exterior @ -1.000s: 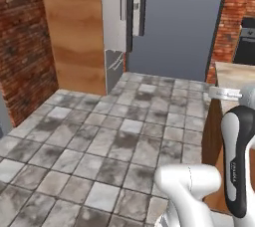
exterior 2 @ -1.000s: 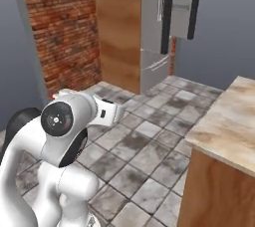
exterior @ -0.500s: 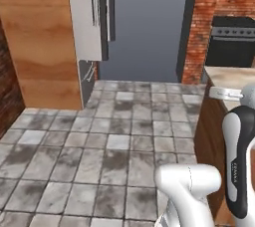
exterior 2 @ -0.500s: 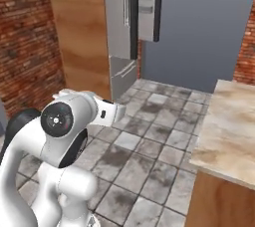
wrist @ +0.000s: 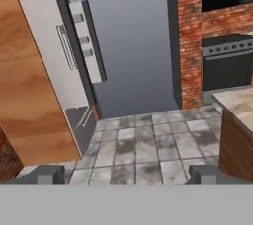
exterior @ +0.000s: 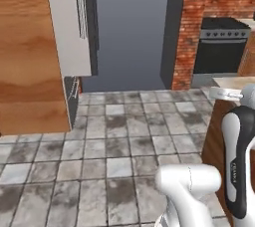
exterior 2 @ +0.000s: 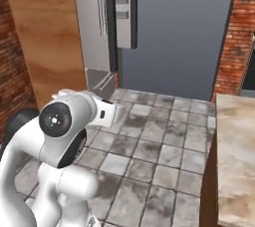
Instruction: Gather the mushroom and avocado from the fridge and place them on a tray on the dining counter. Then gather the steak and chicken drumstick from the fridge and place them on the other tray.
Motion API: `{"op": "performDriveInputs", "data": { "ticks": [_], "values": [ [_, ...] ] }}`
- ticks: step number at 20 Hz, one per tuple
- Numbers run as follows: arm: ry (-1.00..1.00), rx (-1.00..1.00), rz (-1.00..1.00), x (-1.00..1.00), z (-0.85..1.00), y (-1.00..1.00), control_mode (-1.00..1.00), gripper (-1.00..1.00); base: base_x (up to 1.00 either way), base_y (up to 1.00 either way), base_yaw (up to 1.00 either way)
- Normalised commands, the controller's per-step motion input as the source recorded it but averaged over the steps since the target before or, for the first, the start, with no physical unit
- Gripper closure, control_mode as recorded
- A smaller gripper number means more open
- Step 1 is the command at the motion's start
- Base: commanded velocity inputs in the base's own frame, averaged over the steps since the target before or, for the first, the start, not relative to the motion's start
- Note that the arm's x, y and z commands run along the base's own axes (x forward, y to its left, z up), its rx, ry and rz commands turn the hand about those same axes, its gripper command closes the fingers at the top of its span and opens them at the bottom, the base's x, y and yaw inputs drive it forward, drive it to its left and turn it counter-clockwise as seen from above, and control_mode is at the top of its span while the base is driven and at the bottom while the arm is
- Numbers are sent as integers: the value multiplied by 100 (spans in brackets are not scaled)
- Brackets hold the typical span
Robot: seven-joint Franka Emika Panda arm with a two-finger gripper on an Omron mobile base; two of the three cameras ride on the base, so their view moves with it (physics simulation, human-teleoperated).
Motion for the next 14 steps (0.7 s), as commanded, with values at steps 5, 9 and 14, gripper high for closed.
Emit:
{"op": "performDriveInputs", "data": {
  "ticks": [5,9,14],
  "values": [
    [0,0,0,0,0,0,100,-100,100,11,-20],
    [0,0,0,0,0,0,100,-100,100,0,-6],
    [0,0,0,0,0,0,100,-100,100,0,-1]
  ]
}}
